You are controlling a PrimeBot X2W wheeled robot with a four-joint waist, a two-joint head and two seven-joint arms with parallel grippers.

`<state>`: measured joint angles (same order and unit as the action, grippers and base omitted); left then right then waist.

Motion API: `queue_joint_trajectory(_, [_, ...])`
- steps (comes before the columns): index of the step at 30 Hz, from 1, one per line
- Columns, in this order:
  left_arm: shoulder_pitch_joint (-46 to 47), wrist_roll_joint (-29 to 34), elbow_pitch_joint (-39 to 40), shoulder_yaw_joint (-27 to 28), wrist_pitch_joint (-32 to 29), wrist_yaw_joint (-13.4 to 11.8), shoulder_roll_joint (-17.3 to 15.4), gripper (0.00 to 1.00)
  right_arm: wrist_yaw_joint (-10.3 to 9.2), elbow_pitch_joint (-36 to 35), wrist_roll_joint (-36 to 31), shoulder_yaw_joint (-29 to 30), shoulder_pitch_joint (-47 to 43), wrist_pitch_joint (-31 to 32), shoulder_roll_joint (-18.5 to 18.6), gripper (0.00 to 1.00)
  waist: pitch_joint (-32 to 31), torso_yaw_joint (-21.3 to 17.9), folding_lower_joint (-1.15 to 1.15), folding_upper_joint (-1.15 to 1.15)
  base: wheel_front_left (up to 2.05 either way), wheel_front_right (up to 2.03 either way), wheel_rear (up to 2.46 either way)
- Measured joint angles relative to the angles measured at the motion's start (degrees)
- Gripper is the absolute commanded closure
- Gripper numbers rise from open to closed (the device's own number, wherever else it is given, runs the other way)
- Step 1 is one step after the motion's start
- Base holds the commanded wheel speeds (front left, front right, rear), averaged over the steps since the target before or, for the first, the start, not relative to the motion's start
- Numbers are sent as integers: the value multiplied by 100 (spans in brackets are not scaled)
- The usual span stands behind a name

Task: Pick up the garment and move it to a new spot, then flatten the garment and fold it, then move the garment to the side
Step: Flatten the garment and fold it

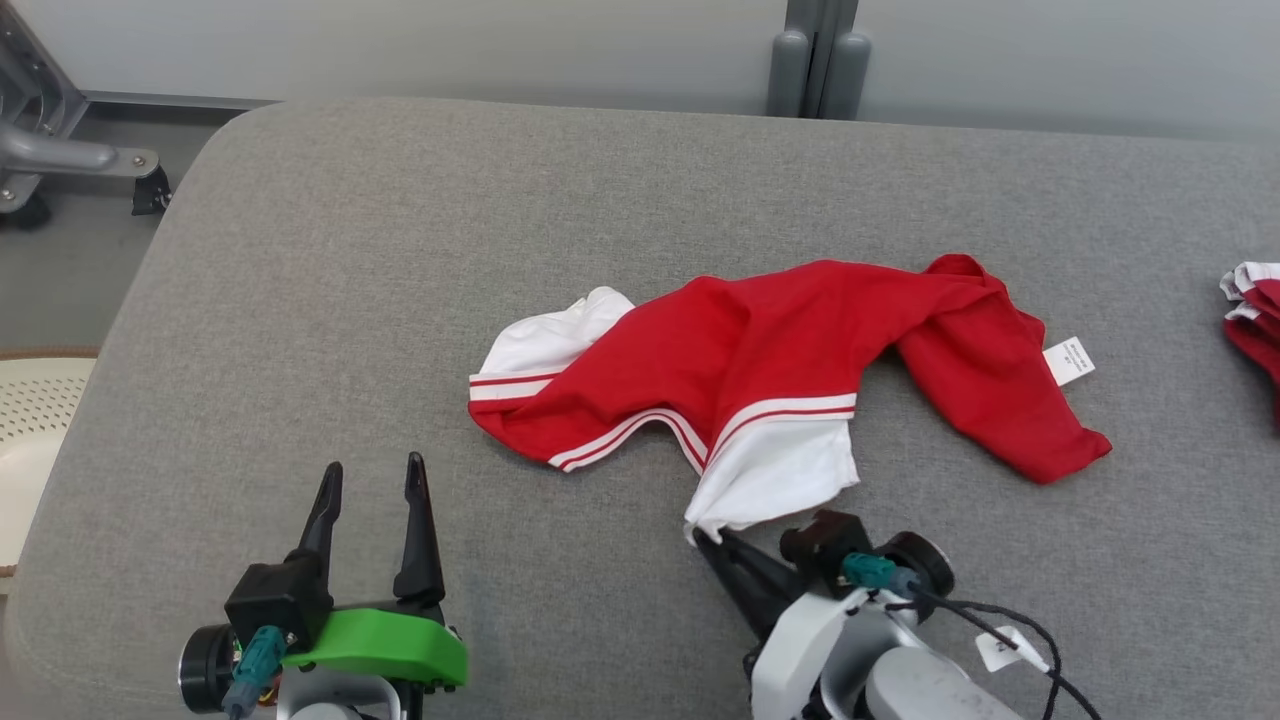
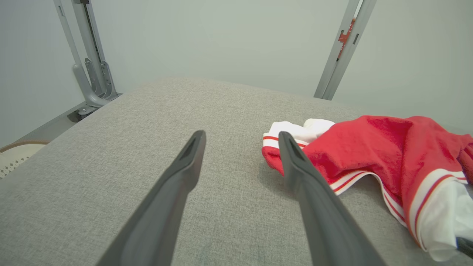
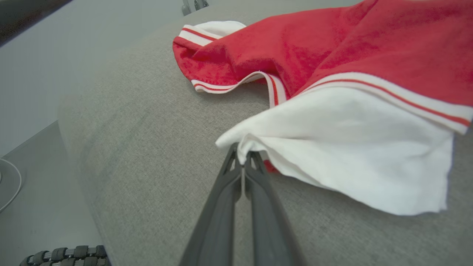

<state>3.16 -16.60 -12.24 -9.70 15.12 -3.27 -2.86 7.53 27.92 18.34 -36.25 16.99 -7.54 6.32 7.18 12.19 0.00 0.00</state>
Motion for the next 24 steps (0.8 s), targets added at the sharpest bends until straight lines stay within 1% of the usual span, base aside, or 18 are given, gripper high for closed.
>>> queue_joint_trajectory(4, [12,10,59,127,0,-11,-9,0,0,-60,222,-598,37,101,-147,100,18,62,0,0,0,0,0])
queue_joint_trajectory(7, [16,20,88,234,0,-24,-15,0,0,90,353,-1038,304,83,-281,100,26,124,0,0,0,0,0])
queue_joint_trajectory(10, [22,47,109,290,0,-24,-15,0,0,333,535,-1319,523,-64,-336,100,29,169,0,0,0,0,0])
queue_joint_trajectory(11, [37,59,110,319,0,-23,-15,0,0,514,656,-1385,655,-201,-342,40,26,189,0,0,0,0,0])
queue_joint_trajectory(12, [45,65,109,327,0,-22,-15,0,-2,537,748,-1455,707,-287,-332,0,22,198,0,0,0,0,0])
queue_joint_trajectory(15, [48,68,110,352,0,-20,-15,0,-1,578,1012,-1579,825,-445,-350,0,6,194,0,0,0,0,0])
queue_joint_trajectory(17, [43,75,112,367,0,-20,-15,0,0,670,1032,-1547,918,-528,-360,0,-6,158,0,0,0,0,0])
queue_joint_trajectory(19, [36,100,112,360,0,-19,-14,0,-1,787,995,-1314,1006,-621,-354,0,-25,102,0,0,0,0,0])
queue_joint_trajectory(21, [27,108,116,358,0,-19,-13,0,-1,845,882,-960,1067,-679,-348,0,-45,40,0,0,0,0,0])
queue_joint_trajectory(24, [-6,109,124,354,0,-19,-12,0,0,831,614,-275,1078,-720,-143,0,-74,-73,0,0,0,0,0])
